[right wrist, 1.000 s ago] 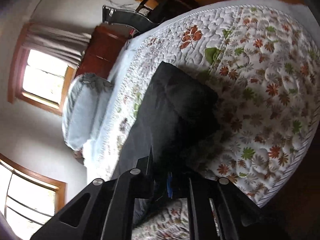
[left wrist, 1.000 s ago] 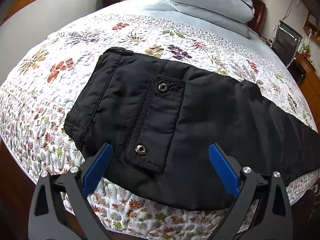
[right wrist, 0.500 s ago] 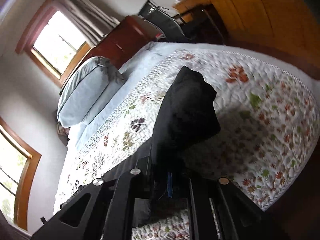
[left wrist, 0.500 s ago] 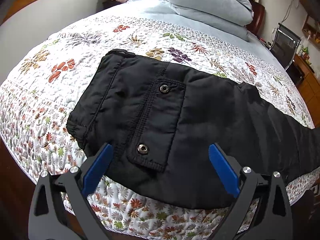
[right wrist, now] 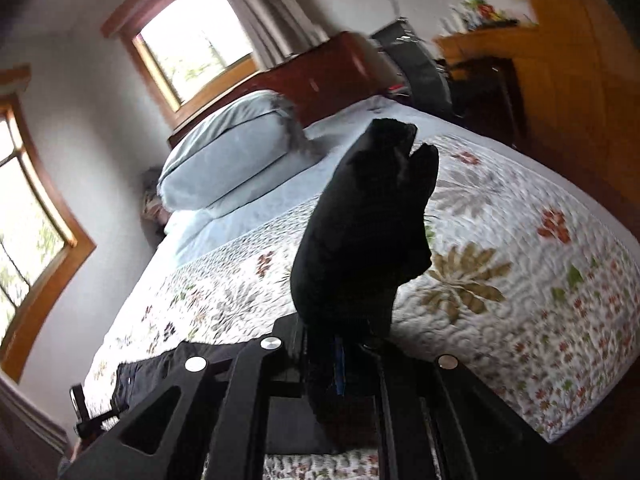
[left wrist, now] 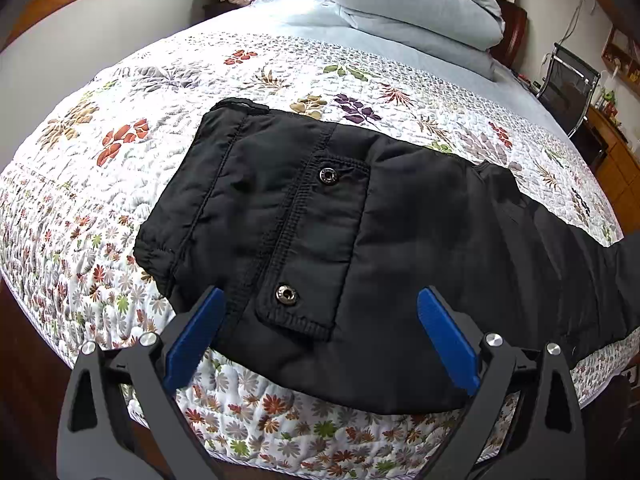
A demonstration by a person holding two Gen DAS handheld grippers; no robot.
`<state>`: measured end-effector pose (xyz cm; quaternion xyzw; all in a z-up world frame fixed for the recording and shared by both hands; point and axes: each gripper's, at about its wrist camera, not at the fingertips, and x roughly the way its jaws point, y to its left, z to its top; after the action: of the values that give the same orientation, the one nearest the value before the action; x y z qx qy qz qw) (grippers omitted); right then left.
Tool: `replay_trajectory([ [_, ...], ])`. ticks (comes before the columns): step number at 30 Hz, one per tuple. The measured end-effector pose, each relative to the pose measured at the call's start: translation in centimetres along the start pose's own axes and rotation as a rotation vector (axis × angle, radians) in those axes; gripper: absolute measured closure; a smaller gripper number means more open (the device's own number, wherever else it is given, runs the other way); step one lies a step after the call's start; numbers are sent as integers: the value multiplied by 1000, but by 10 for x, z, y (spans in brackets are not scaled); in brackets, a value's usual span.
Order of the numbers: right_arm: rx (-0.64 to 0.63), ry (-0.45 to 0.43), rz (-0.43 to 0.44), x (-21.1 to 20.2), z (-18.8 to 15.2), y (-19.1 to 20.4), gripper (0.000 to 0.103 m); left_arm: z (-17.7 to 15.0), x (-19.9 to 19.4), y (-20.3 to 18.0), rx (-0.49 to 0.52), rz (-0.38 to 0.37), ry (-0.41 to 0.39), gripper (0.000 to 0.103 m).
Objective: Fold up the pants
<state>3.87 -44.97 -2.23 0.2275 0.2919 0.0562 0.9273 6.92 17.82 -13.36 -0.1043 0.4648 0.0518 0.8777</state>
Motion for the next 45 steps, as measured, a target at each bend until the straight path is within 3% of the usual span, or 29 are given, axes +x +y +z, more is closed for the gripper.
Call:
replay_trajectory([
  [12,-250,69,52,24,-18,89,94,-1,3,0,2,0,4,4],
  [19,-372,154,63,52,-40,128,94,-1,5,2,-7,-8,4,4],
  [32,-476,332,69,108,-93,163,94,-1,4,4,-19,-22,3,3],
  [45,-632,435,16,137,-153,187,93,-1,4,4,-23,-26,3,3],
])
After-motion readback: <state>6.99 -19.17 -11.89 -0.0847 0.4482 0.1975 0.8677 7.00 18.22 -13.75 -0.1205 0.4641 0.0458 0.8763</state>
